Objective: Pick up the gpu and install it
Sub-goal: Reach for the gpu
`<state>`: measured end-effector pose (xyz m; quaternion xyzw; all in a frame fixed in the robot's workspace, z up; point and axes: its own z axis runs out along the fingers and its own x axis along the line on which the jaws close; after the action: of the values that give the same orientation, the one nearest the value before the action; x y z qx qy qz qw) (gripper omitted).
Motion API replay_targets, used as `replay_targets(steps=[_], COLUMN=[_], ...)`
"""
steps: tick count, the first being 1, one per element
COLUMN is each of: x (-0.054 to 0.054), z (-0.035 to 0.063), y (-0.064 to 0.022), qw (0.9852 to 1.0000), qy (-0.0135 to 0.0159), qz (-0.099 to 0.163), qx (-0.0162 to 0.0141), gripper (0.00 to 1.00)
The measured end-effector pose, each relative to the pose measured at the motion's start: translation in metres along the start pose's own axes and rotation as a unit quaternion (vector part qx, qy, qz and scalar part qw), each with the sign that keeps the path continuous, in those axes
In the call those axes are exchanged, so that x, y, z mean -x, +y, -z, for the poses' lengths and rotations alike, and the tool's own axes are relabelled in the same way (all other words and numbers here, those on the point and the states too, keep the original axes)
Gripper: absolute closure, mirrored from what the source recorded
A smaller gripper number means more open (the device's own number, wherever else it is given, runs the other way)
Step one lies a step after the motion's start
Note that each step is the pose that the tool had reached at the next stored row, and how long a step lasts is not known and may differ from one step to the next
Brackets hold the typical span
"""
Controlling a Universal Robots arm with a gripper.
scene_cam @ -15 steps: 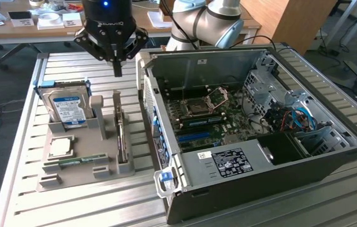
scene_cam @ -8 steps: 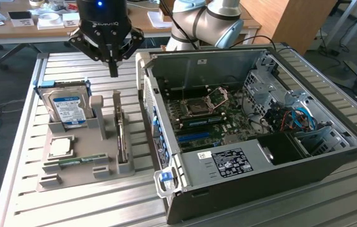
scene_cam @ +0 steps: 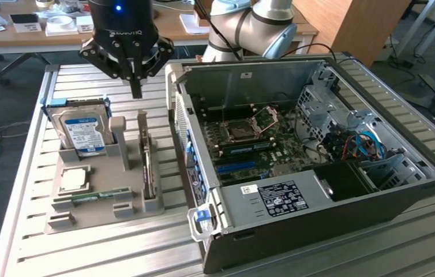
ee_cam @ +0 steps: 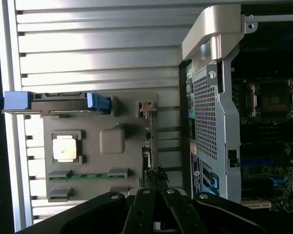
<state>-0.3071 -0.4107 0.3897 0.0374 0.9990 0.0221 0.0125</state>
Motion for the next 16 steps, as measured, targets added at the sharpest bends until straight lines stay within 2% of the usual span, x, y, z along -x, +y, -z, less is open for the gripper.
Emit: replay_targets(steps=[10, 16], x=[-0.003, -0.004], z=[0.0009, 0.0011], y=[-0.0196, -0.0229], qw=[1.0000, 1.0000], qy=[0.0000, 0.0000], qz=[0.000, 0.000], qx=[0.0000, 0.0000], gripper=[0.89, 0.89])
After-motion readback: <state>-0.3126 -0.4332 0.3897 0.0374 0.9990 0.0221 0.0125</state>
